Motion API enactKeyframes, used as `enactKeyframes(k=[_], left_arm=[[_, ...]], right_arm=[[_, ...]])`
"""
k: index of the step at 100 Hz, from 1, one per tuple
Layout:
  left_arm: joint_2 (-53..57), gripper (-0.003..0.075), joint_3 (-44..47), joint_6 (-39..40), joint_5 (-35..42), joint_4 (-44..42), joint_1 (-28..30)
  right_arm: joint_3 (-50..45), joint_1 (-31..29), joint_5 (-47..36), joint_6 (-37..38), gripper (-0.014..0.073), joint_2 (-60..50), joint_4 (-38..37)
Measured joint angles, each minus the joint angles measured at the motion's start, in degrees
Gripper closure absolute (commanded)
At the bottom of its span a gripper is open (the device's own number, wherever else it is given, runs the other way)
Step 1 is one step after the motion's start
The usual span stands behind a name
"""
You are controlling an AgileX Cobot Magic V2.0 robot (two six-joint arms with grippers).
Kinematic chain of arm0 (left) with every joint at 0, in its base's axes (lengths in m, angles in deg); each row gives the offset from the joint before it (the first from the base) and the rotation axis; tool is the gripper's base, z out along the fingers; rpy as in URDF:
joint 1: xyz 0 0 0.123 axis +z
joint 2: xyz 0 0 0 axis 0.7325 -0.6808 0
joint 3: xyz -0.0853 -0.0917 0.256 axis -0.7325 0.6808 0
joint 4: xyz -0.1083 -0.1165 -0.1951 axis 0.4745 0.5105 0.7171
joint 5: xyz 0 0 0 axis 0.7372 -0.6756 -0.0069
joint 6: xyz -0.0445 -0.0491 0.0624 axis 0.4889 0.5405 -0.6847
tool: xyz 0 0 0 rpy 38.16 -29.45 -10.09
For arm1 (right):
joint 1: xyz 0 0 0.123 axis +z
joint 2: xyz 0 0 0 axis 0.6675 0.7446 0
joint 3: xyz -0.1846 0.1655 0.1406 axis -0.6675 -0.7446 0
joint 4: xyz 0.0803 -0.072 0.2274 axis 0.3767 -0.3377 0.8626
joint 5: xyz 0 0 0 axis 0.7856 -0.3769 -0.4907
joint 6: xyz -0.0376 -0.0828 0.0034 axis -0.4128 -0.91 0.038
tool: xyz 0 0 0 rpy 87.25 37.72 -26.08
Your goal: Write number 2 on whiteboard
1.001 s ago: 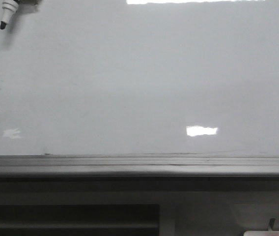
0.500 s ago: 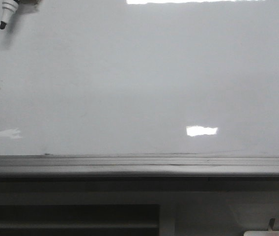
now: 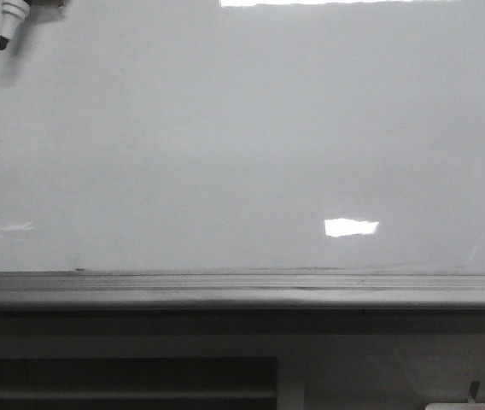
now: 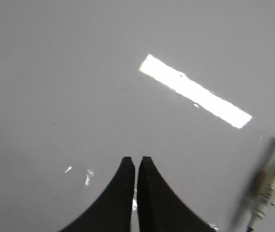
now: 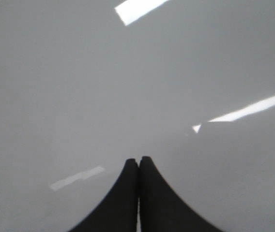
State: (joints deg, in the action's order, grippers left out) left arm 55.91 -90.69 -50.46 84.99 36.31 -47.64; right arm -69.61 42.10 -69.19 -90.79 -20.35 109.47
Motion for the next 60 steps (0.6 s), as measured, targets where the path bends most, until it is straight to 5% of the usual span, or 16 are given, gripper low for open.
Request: enactKeyframes(k=[21, 39, 50, 60], left_arm=[[-11.70, 0.0740, -14.79, -3.38, -15.56, -8.52, -0.44], [-22.97, 0.0739, -22.07, -7.75, -19.17, -9.69, -8.98], [-28.52, 0.0720, -24.48, -8.68, -19.23, -9.80, -14.68], [-32.55, 0.0574, -25.39, -8.79, -17.32, -9.80, -19.24]], right_arm=[[13.75, 0.00, 12.17, -0.15, 0.0645, 13.81, -5.40], [22.16, 2.91, 17.62, -1.27, 0.0621, 25.40, -6.55], [23.98, 5.06, 18.55, -1.42, 0.0460, 29.54, -6.77], [24.47, 6.64, 18.78, -1.64, 0.0216, 31.09, -6.84]])
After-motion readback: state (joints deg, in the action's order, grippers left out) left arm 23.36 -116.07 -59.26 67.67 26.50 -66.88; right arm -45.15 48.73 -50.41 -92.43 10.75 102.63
